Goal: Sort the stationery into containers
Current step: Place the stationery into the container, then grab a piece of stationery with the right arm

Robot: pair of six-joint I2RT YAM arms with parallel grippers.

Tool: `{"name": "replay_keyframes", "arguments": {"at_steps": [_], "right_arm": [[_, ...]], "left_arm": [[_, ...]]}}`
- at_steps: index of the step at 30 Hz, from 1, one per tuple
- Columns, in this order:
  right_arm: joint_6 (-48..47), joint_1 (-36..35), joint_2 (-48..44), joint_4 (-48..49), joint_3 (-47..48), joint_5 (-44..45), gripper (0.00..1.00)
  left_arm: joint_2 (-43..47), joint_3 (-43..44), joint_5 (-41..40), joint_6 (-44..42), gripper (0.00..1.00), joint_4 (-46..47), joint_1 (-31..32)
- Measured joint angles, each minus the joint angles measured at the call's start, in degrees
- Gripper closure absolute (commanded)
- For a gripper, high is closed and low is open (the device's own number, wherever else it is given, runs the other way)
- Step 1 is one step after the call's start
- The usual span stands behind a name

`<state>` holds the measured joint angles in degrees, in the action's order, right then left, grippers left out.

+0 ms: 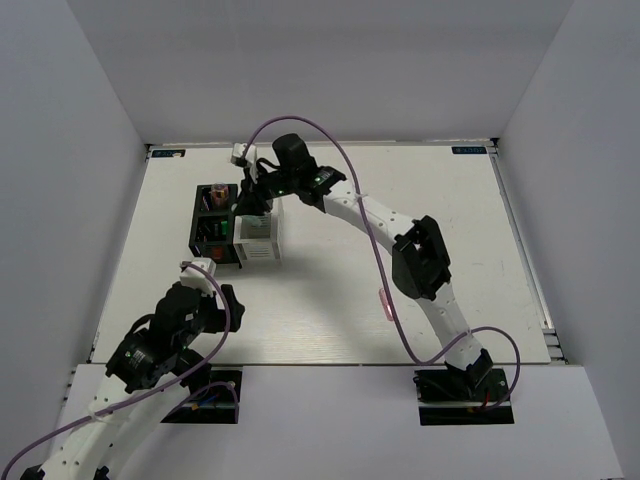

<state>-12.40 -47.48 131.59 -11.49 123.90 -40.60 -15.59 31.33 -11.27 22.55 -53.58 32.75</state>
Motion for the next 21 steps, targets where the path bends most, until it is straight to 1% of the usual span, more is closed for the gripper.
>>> {"name": "replay_keyframes", "arguments": {"at_steps": [1, 2, 3, 4, 6, 7, 8, 9, 10, 11, 14, 15, 16, 17, 19, 20, 21], "right_arm": [[0.02, 0.15, 0.28, 0.31, 0.04, 0.13, 0.76], [0.02, 0.33, 0.57, 0.52, 0.04, 0.11, 0.56], [0.17, 0.57, 0.74, 0.66, -0.02, 0.04, 0.38], [0.59, 0.76, 0.81, 0.7, -0.15, -0.09, 0.28], [0.39, 1.29, 0.76, 1.29, -1.03, -0.48, 0.28], [0.5, 1.55, 0.76, 1.42, -1.31, -0.72, 0.29], [0.66, 1.77, 0.76, 1.33, -1.62, -0.81, 0.4], [1.07, 2.08, 0.76, 1.27, -1.86, -0.96, 0.48], [1.75, 2.36, 0.76, 1.05, -1.88, -1.25, 0.64], [2.19, 2.58, 0.66, 1.01, -1.88, -1.49, 1.0], [5.42, 3.26, -0.96, -1.29, -1.9, -0.15, 1.0], [6.49, 3.63, -2.93, -3.26, -2.99, 2.27, 1.0], [7.45, 3.85, -4.83, -4.72, -4.37, 3.52, 0.74], [8.81, 4.17, -8.31, -5.81, -7.63, 5.25, 0.1], [10.32, 5.62, -17.16, -8.13, -16.7, 6.69, 0.1], [10.6, 6.69, -21.07, -10.08, -19.98, 7.19, 0.14], [10.58, 8.13, -24.87, -11.82, -23.15, 8.02, 0.76]], "left_arm": [[0.0, 0.0, -0.15, 0.02, 0.09, 0.0, 0.0], [0.0, 0.0, -0.24, 0.02, 0.09, 0.0, 0.0], [0.0, 0.0, -0.31, 0.02, 0.09, -0.02, 0.0], [0.0, 0.0, -0.35, 0.02, 0.09, -0.02, 0.0], [-0.04, 0.0, -0.35, 0.02, 0.09, -0.02, 0.0], [-0.09, 0.0, -0.35, 0.02, 0.09, -0.02, 0.0], [-0.17, 0.0, -0.35, 0.02, 0.09, -0.02, 0.0], [-0.28, 0.0, -0.33, 0.0, 0.09, -0.02, 0.0], [-0.39, 0.0, -0.35, 0.02, 0.09, -0.02, 0.0], [-0.44, 0.0, -0.33, 0.02, 0.09, -0.02, 0.0], [-0.42, 0.0, -0.33, 0.02, 0.09, -0.02, 0.0], [-0.33, 0.0, -0.31, 0.02, 0.1, -0.02, 0.0], [-0.2, 0.0, -0.33, 0.0, 0.1, -0.02, 0.0], [0.04, -0.02, -0.28, 0.0, 0.1, -0.02, 0.0], [0.66, -0.02, -0.17, 0.0, 0.1, -0.02, 0.0], [1.01, -0.02, -0.07, 0.0, 0.1, 0.0, 0.0], [1.31, -0.02, 0.09, -0.02, 0.1, 0.0, 0.0]]}}
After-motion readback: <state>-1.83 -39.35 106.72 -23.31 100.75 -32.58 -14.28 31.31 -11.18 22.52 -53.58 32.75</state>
